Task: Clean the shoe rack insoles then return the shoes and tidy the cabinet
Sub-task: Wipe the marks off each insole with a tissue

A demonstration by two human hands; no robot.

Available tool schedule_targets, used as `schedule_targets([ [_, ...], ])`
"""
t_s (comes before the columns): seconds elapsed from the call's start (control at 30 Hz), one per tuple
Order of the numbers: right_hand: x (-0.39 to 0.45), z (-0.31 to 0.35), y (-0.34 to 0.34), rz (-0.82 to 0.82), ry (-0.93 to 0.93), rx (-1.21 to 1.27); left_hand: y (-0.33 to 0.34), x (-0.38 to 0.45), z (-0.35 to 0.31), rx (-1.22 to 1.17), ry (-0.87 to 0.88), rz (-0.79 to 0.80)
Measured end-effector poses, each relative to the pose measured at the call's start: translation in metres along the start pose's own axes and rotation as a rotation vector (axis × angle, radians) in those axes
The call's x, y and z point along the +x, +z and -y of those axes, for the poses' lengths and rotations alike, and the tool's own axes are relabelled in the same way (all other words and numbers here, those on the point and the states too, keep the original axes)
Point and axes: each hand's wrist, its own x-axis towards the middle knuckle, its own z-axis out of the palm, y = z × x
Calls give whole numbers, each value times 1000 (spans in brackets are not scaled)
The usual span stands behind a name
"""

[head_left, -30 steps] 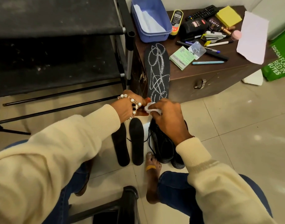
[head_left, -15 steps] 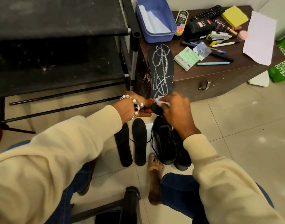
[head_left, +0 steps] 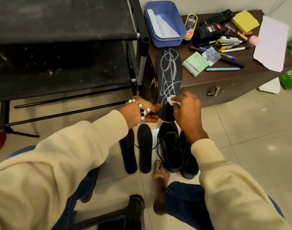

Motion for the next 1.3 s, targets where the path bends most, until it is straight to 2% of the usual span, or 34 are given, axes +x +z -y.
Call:
schedule_targets([
  [0.17, -5, 17, 6, 135, -196, -16, -3, 1, -1, 36, 22, -42],
  [0.37, 9, 1, 0, 49, -25, -70, -2, 0, -2, 12, -8, 6],
  [0.57, 4, 13, 0, 189, -230, -32, -4, 2, -3, 42, 23, -51],
  [0.77, 14, 0, 0, 79, -66, -83, -6, 1, -2, 18, 16, 24],
  [0.97, 12, 9, -1, 209, -308, -25, -10, -2, -4, -45, -6, 39],
  [1.13, 23, -5, -7, 106, -155, -56, -7, -6, -9, -86, 28, 27],
  [1.2, 21, 0, -8, 145, -210, -66, -7, -4, -10, -72, 43, 5],
  [1.3, 16, 8, -12, 281, -414, -58, -8, -2, -13, -19, 51, -37],
])
